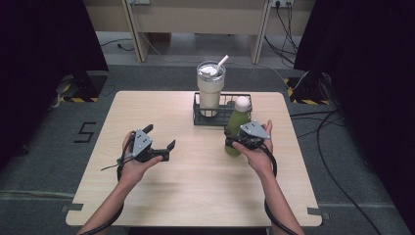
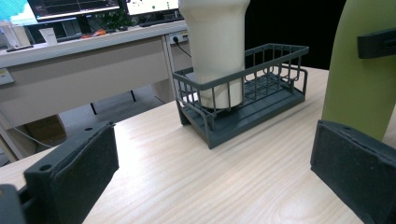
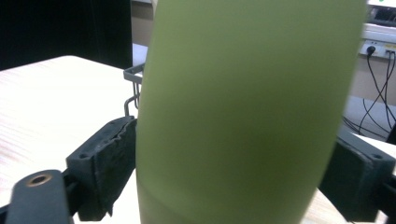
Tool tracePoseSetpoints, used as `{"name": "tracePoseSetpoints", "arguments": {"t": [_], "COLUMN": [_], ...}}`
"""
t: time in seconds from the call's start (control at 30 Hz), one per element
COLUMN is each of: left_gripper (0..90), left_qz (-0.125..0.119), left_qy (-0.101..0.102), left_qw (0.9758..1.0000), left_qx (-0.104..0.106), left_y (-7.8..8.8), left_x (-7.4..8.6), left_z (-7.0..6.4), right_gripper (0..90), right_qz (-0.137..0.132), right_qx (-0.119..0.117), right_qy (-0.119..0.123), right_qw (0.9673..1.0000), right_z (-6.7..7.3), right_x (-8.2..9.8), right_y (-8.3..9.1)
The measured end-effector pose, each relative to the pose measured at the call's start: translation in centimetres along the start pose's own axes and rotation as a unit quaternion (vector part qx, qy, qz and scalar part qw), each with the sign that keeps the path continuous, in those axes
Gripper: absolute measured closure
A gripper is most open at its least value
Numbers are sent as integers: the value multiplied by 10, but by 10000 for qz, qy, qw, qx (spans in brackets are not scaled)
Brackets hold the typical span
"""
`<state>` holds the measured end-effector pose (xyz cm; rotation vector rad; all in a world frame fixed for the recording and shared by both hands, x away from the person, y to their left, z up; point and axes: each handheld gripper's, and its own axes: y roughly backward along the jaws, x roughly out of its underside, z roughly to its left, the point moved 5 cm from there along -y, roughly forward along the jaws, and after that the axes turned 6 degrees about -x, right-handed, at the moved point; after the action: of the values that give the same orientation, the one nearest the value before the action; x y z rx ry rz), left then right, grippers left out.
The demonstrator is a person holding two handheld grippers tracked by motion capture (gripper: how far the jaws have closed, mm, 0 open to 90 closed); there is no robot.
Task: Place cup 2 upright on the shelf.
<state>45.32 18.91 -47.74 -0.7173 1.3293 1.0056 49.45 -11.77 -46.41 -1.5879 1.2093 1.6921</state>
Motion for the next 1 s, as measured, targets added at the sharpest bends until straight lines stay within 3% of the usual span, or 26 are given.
{"name": "tracePoseSetpoints", "arguments": {"t": [0.5,1.0], "left_gripper": [1,4], "left_qz": [93,146], "left_qy": [104,160], "left_qw": [9999,9997], "left_qx": [-86,-123], "left_y": [6,6], "left_x": [10,15], "left_z": [9,11], "right_gripper": [204,208], "right_qz": [-13,-79], "right_qx": [-107,27], "right_qy": [-20,-127], "right_qw": [9999,9999], "right_z": [-3,-8], "right_x": [1,-5], "right_y": [-3,-2]}}
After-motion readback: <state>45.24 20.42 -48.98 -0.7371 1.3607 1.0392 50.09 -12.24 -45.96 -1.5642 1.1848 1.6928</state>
